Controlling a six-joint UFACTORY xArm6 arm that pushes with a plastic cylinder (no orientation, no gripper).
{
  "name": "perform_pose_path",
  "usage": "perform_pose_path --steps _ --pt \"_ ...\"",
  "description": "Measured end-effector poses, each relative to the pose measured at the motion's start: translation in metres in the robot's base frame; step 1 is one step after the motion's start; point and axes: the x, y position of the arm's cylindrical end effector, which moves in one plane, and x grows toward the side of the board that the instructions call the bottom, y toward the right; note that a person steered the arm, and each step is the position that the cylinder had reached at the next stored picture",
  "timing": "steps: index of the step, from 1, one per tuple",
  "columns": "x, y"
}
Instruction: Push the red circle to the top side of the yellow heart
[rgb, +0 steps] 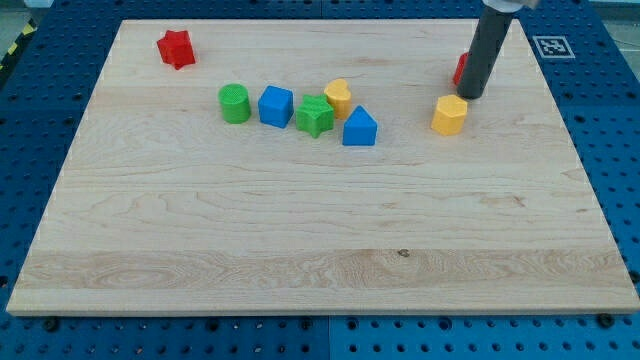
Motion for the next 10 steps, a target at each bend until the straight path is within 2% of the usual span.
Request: perform_pose_path --steps 1,2,3,5,6,7,8,9,10 --pt "0.021 0.043" --pt "0.018 0.088" --pt "-0.02 0.079" --pt "-0.04 -0.067" --pt "-0.049 -0.097" --pt "-0.045 -0.079" --pt "-0.012 -0.078" --pt "-0.003 -0.087" --pt "-0.026 -0.119"
